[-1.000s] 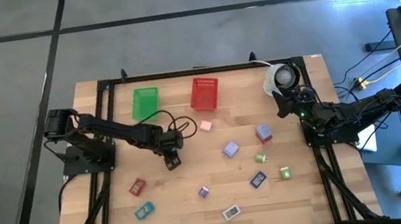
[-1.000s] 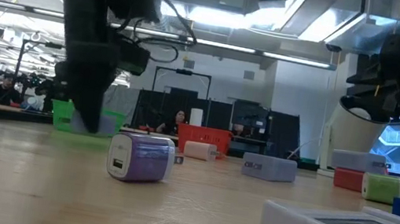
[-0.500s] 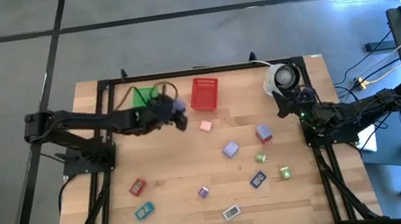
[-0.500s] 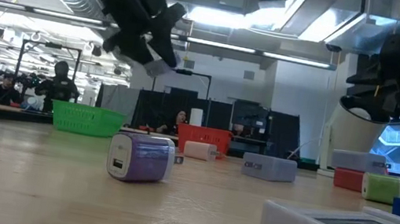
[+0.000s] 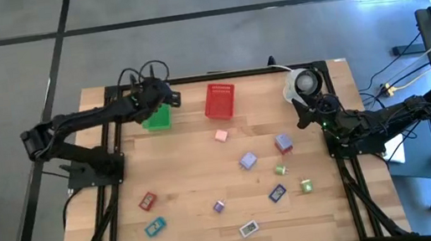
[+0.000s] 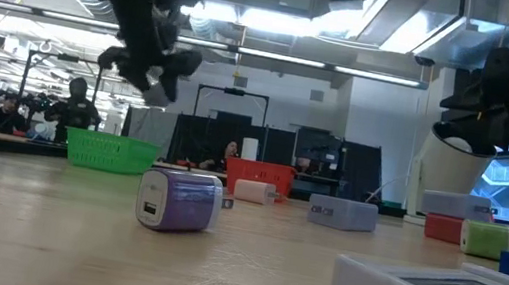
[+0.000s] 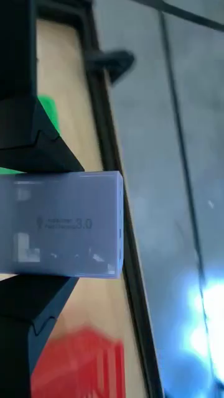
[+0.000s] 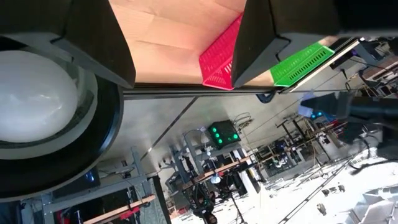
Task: Pick & Place Office items
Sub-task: Put the left light blue charger adapter into the green bin
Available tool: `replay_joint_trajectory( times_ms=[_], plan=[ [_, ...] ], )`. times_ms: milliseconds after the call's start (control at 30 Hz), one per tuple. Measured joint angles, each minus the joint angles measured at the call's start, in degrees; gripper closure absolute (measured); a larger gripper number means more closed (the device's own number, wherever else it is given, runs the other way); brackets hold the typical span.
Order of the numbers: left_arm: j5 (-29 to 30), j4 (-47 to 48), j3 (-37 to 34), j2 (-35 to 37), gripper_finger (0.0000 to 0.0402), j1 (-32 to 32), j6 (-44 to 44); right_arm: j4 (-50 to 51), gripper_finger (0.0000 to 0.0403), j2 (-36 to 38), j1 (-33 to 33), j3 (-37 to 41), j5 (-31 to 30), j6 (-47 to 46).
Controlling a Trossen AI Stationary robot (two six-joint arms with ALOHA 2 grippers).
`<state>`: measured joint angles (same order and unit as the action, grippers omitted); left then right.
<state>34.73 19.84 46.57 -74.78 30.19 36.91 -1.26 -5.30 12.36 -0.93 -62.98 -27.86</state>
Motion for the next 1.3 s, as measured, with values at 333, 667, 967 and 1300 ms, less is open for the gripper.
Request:
replay_joint_trajectory(
  times_ms=[333, 667, 967, 1300],
  plan=[
    [-11.95, 14.48, 0.00, -2.57, 0.0199, 6.81, 8.40, -0.02, 0.0133, 0.00, 0.00, 0.00, 0.00, -0.04],
    [-15.04, 14.54, 0.00, -10.15, 0.0185, 4.58, 11.08, -0.02, 0.0133, 0.00, 0.00, 0.00, 0.00, -0.13],
    [-15.47, 14.26, -0.02, -13.84, 0.0188, 4.30, 13.54, -0.02, 0.0133, 0.00, 0.02, 0.00, 0.00, -0.13],
    [-16.84, 14.20, -0.02, -13.66, 0.0162, 4.31, 13.45, -0.04, 0.0133, 0.00, 0.02, 0.00, 0.00, -0.11]
  ],
)
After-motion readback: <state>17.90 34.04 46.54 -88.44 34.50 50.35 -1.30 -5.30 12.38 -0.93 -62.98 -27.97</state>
